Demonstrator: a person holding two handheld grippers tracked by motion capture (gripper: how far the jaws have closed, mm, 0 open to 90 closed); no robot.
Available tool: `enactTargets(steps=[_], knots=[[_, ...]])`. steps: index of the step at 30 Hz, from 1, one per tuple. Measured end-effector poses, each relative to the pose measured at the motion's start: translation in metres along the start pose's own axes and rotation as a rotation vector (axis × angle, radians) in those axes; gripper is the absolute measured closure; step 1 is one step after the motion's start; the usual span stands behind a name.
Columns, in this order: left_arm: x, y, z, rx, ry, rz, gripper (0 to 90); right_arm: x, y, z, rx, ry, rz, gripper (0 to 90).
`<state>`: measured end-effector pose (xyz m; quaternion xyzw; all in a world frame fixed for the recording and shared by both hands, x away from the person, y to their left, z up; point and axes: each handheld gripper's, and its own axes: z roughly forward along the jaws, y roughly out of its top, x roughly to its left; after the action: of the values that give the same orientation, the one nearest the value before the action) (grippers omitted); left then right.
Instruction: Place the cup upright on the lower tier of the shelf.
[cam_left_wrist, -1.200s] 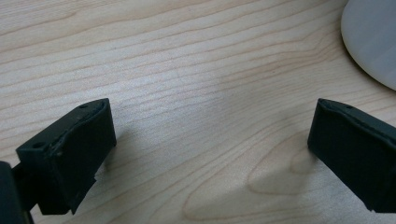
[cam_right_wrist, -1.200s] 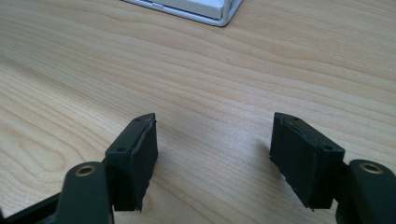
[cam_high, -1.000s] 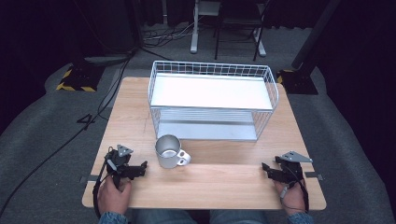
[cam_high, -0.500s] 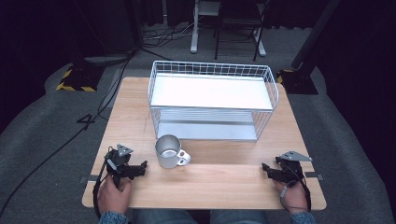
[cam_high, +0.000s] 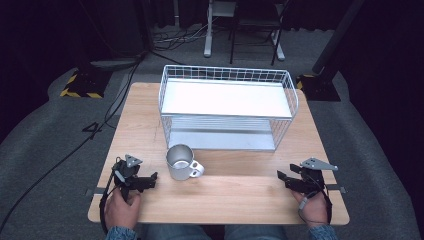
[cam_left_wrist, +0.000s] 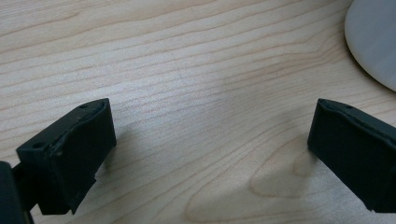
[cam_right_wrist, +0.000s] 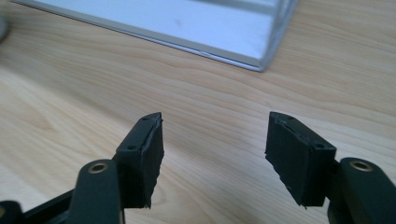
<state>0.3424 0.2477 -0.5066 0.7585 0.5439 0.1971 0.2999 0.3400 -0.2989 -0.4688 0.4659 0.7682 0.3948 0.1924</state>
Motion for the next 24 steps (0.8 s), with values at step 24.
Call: enactTargets(steps=[24], knots=[[0.000,-0.005,-0.004,0.000,-0.003,-0.002,1.3,0.075,0.048,0.008,-0.036,0.188,-0.201,38.0]])
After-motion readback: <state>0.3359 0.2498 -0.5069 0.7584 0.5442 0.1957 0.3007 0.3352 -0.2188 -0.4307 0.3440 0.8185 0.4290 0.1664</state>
